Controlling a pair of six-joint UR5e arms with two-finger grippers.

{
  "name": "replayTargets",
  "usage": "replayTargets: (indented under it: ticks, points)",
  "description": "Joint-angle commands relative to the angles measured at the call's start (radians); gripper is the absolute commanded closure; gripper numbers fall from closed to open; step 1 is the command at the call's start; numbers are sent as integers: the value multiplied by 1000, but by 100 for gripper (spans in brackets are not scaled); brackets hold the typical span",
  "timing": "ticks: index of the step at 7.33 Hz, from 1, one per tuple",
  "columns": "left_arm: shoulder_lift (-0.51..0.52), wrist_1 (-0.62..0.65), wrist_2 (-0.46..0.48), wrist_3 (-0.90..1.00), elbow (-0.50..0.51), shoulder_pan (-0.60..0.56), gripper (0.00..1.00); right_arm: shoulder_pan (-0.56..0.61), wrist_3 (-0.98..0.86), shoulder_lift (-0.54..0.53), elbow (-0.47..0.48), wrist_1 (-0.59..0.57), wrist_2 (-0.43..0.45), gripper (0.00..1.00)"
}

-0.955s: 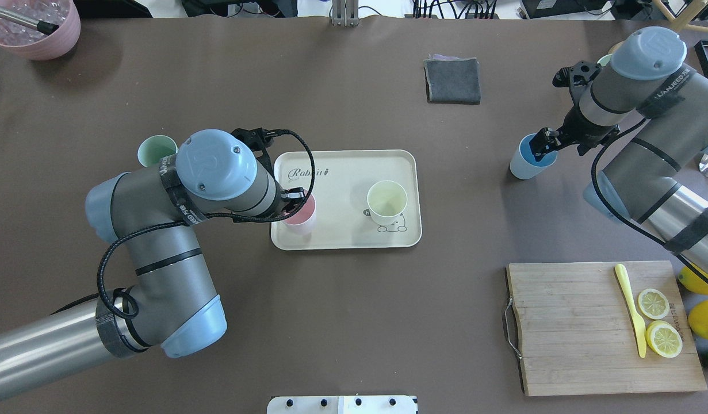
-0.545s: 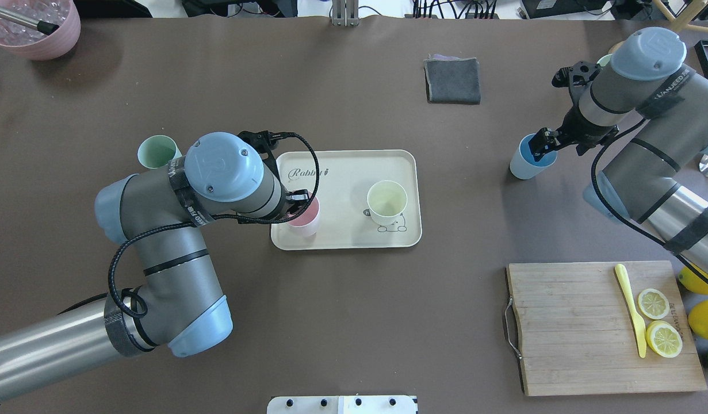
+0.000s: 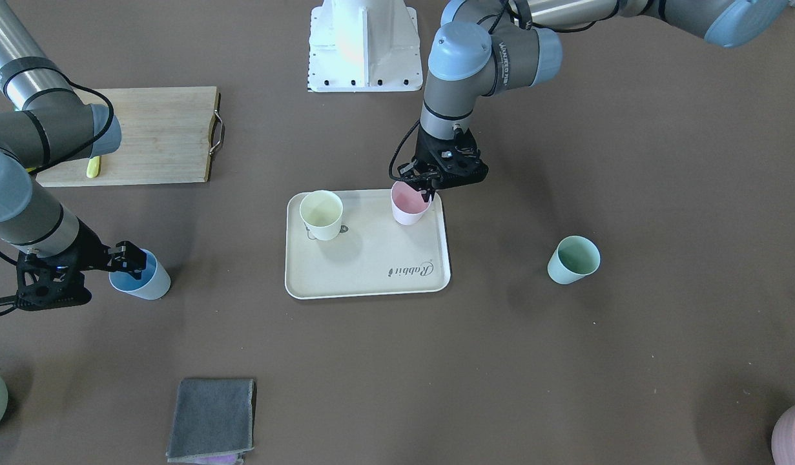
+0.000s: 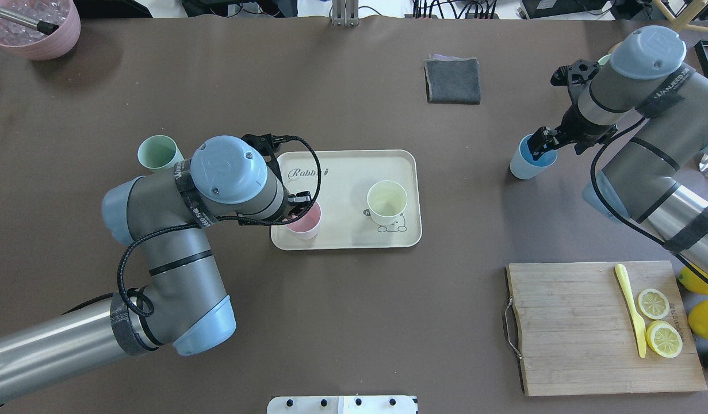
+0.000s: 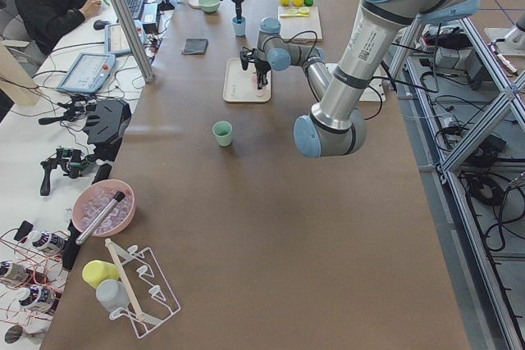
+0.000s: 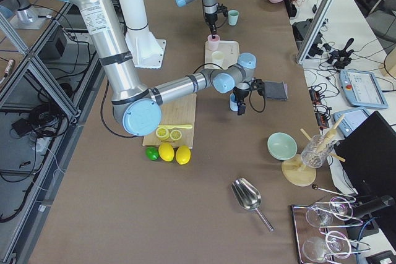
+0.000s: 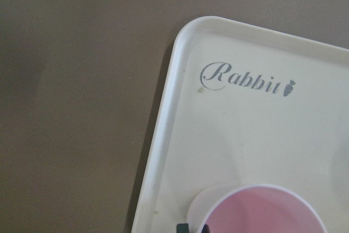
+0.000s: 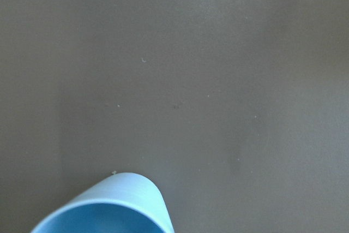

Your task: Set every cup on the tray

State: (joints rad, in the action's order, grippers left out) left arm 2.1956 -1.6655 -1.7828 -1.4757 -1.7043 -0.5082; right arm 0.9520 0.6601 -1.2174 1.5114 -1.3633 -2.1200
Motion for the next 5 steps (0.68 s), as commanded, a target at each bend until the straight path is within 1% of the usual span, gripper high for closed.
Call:
replayTargets:
  ticks: [1,4,5]
  points:
    - [0,3,2,2,-32,-1,2,-2,-1,1,1,1,2,100]
    - [-7,10,-1,2,-84,-16,2,-3,-1,15,7,0,-2,100]
    - [-8,26,-4,6,-112,-35,2,-3,-1,21,24,-3,-12,100]
